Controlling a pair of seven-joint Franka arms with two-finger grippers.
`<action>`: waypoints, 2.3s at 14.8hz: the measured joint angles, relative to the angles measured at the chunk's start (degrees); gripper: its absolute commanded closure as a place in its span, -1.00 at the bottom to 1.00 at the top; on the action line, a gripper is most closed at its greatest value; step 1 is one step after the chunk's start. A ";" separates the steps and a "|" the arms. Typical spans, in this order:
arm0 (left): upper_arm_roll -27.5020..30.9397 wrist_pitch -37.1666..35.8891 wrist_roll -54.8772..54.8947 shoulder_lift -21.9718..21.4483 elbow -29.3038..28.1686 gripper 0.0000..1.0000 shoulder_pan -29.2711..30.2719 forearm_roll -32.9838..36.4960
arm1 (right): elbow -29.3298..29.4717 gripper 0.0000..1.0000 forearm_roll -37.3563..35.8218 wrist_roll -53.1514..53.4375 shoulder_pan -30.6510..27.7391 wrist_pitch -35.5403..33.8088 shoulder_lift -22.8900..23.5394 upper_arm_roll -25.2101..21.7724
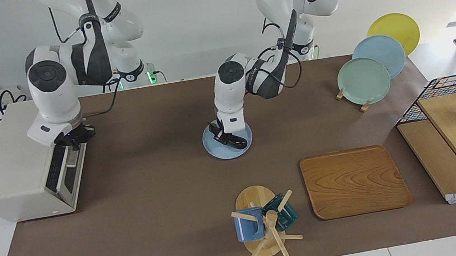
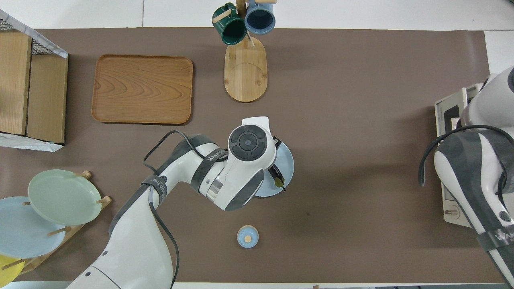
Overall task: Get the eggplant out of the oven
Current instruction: 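Carry the eggplant with the left gripper onto the wooden tray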
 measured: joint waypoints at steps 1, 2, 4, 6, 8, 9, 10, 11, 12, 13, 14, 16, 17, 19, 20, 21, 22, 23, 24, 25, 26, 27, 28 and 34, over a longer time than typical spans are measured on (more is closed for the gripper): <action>0.32 -0.43 0.71 -0.75 0.37 1.00 0.16 0.00 | 0.09 0.78 0.00 -0.50 -0.40 -0.18 -0.17 -0.11; 0.64 -1.55 2.41 -2.06 0.74 1.00 0.77 0.02 | 0.17 0.66 0.19 -0.68 -0.53 -0.91 -0.38 -0.23; 0.98 -5.94 10.02 -5.93 1.24 1.00 3.85 0.05 | 0.45 0.48 3.03 -0.69 -0.52 -3.23 -1.39 -0.30; 1.24 -9.54 21.28 -9.23 1.21 1.00 8.91 0.06 | 1.75 0.40 8.23 -0.70 -0.30 -6.05 -3.52 -0.14; 1.46 -9.75 35.47 -10.01 1.04 1.00 15.63 0.11 | 4.25 0.18 12.23 -0.70 -0.14 -9.81 -5.49 0.47; 1.51 -9.73 43.01 -9.81 0.96 1.00 19.50 0.10 | 5.37 0.18 13.90 -0.70 -0.08 -11.29 -6.06 0.64; 1.59 -9.71 50.25 -9.53 0.94 1.00 23.25 0.07 | 6.21 0.18 15.51 -0.68 -0.07 -12.21 -6.33 0.70; 1.62 -9.70 56.54 -9.22 0.99 1.00 26.67 0.06 | 6.96 0.16 16.48 -0.37 -0.08 -13.00 -6.36 0.69; 1.64 -9.70 61.52 -8.72 1.31 1.00 29.63 0.05 | 7.60 -0.14 17.06 0.58 -0.09 -13.58 -6.27 0.69; 1.64 -9.80 64.88 -7.87 2.28 1.00 31.84 0.05 | 8.03 -0.63 17.57 1.53 -0.09 -13.78 -6.14 0.69; 1.62 -10.21 66.93 -6.70 3.76 1.00 33.23 0.09 | 8.33 -1.00 18.46 2.09 -0.10 -13.83 -5.94 0.69; 1.50 -10.86 68.34 -3.15 7.73 1.00 33.89 1.58 | 8.63 -1.00 19.76 2.65 -0.24 -13.82 -5.50 0.67; 1.31 -10.94 68.34 -1.15 9.50 1.00 33.84 2.35 | 8.70 -1.00 19.85 2.67 -0.28 -13.82 -5.36 0.60; 1.22 -10.80 68.42 3.16 12.50 1.00 33.88 3.48 | 8.76 -1.00 19.85 2.70 -0.24 -13.82 -5.17 0.29; 1.22 -10.51 68.62 5.16 13.86 1.00 33.90 3.97 | 8.79 -1.00 19.85 2.70 0.04 -13.83 -5.11 -0.25; 1.23 -10.04 68.82 6.79 15.01 1.00 33.92 4.40 | 8.84 -1.00 19.85 2.70 1.05 -13.82 -5.07 -1.63; 1.22 -9.28 69.12 7.89 15.74 1.00 33.93 4.63 | 8.91 -1.00 19.85 2.70 2.40 -13.83 -5.02 -3.29; 1.17 -8.69 69.44 8.43 15.95 1.00 33.89 4.68 | 8.92 -1.00 19.85 2.70 3.30 -13.83 -4.87 -4.34; 1.08 -8.36 69.61 8.68 15.93 1.00 33.84 4.70 | 8.94 -1.00 19.85 2.70 3.79 -13.83 -4.57 -4.83; 0.97 -8.30 69.68 8.79 15.92 1.00 33.79 4.71 | 9.07 -1.00 19.84 2.70 4.01 -13.83 -4.10 -5.00; 0.88 -8.29 69.71 8.80 15.92 1.00 33.76 4.73 | 9.51 -1.00 19.82 2.70 4.14 -13.85 -3.57 -5.12; 0.84 -8.29 69.73 8.80 15.92 1.00 33.75 4.76 | 10.08 -1.00 19.71 2.70 4.21 -14.17 -3.08 -5.19; 0.84 -8.28 69.79 8.80 15.92 0.06 33.76 4.78 | 10.85 -1.00 19.57 2.70 4.26 -15.16 -2.52 -5.20; 0.89 -8.27 70.06 8.75 16.14 -1.00 33.88 4.78 | 14.48 -1.00 19.49 2.70 4.47 -17.85 -1.08 -5.21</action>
